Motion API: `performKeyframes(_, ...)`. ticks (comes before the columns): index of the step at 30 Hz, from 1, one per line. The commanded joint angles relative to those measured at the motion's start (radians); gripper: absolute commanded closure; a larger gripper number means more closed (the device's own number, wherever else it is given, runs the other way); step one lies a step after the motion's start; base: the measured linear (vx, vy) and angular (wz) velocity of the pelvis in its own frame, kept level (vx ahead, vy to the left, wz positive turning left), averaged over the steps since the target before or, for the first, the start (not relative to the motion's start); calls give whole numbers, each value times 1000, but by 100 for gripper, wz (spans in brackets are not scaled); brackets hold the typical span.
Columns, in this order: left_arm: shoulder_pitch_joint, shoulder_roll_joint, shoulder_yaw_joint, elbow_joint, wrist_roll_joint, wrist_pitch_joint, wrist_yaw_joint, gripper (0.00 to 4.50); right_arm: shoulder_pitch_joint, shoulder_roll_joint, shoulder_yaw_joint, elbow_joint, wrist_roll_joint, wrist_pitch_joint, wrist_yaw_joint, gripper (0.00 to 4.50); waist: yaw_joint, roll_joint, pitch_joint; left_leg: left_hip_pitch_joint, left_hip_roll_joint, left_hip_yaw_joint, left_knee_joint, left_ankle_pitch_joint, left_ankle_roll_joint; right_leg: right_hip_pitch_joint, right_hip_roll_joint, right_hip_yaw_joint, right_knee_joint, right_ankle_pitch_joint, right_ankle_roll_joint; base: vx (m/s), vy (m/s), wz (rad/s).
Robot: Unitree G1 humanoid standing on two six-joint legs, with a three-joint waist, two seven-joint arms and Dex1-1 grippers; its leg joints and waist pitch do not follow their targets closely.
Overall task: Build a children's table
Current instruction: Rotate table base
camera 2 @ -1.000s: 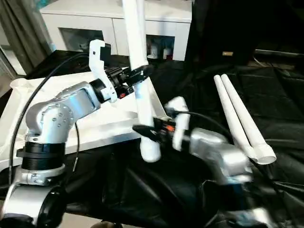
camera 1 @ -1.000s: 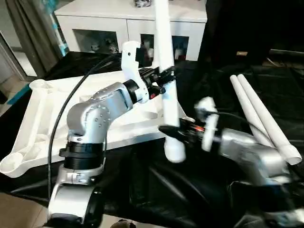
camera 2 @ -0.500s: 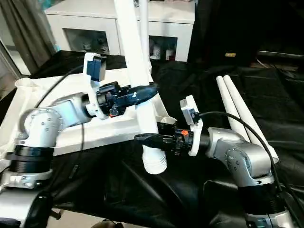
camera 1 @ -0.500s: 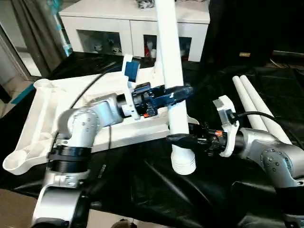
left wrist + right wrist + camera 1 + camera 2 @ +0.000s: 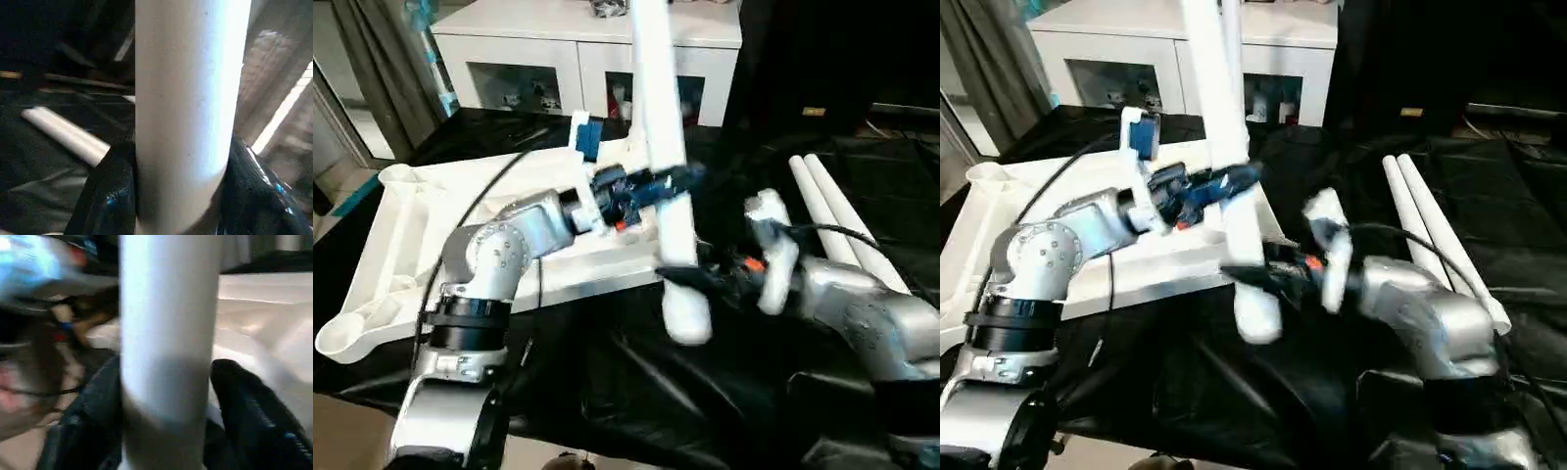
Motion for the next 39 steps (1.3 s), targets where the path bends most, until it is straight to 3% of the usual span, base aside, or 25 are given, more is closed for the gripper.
performKeyframes(1,-43,-11,-12,-39,93,5,173,267,-18,40,21,62,-71,-5,-123,151,-6,-17,-74,31,49,-29,-71,-211,-22,41,-54,38,-74,-226,-186,0,0,0)
performKeyframes(6,-39,-43,-26,-89,156,17,323,267,-37,102,44,133,-130,-18,-231,151,-10,-15,-76,26,48,-29,-67,-175,-9,43,-54,37,-71,-187,-187,0,0,0)
performKeyframes(7,-38,-52,-32,-104,167,24,347,267,-40,119,52,140,-143,-20,-243,151,-10,-21,-77,26,48,-28,-66,-167,-6,44,-52,37,-70,-170,-187,0,0,0)
performKeyframes(10,-36,-59,-38,-121,184,35,377,267,-45,138,74,149,-168,-27,-260,151,-8,-21,-77,23,45,-27,-63,-146,8,45,-53,37,-68,-150,-194,0,0,0)
performKeyframes(12,-36,-73,-36,-137,189,55,415,267,-58,152,82,176,-186,-39,-277,180,-10,-22,-76,23,46,-27,-64,-147,12,45,-52,37,-67,-156,-195,0,0,0)
performKeyframes(16,-30,-78,-34,-155,184,76,433,267,-75,157,69,191,-176,-54,-255,213,-12,-22,-73,25,46,-27,-65,-177,8,42,-52,37,-74,-204,-184,0,0,0)
performKeyframes(21,-27,-75,-31,-157,187,70,434,267,-66,133,64,168,-155,-87,-181,228,-11,-21,-74,25,47,-28,-66,-184,6,42,-51,37,-74,-198,-176,0,0,0)
performKeyframes(23,-31,-71,-28,-139,208,44,442,211,-57,117,59,147,-130,-85,-137,243,-11,-20,-74,23,45,-27,-64,-176,12,45,-52,37,-73,-185,-180,0,0,0)
performKeyframes(26,-36,-67,-5,-110,190,33,421,188,-43,93,55,123,-99,-82,-76,251,-10,-19,-75,23,44,-26,-61,-166,26,47,-51,37,-73,-159,-184,0,0,0)
performKeyframes(32,-35,-17,36,-59,63,31,193,138,3,11,31,56,-6,-94,131,253,-7,-19,-77,23,43,-26,-59,-157,49,47,-51,34,-70,-148,-207,0,0,0)
performKeyframes(35,-7,17,27,-53,-5,42,20,134,10,-17,25,36,19,-85,179,253,-8,-20,-74,25,46,-26,-61,-167,50,45,-53,34,-71,-171,-223,0,0,0)
performKeyframes(36,15,43,14,-32,-31,39,-95,134,15,-37,25,21,35,-81,214,253,-6,-18,-74,27,46,-26,-61,-172,50,46,-54,35,-72,-189,-222,0,0,0)
performKeyframes(39,24,61,3,17,-44,33,-195,134,15,-51,15,10,62,-69,247,254,-10,-15,-73,29,44,-23,-62,-189,44,42,-50,36,-74,-212,-219,0,0,0)
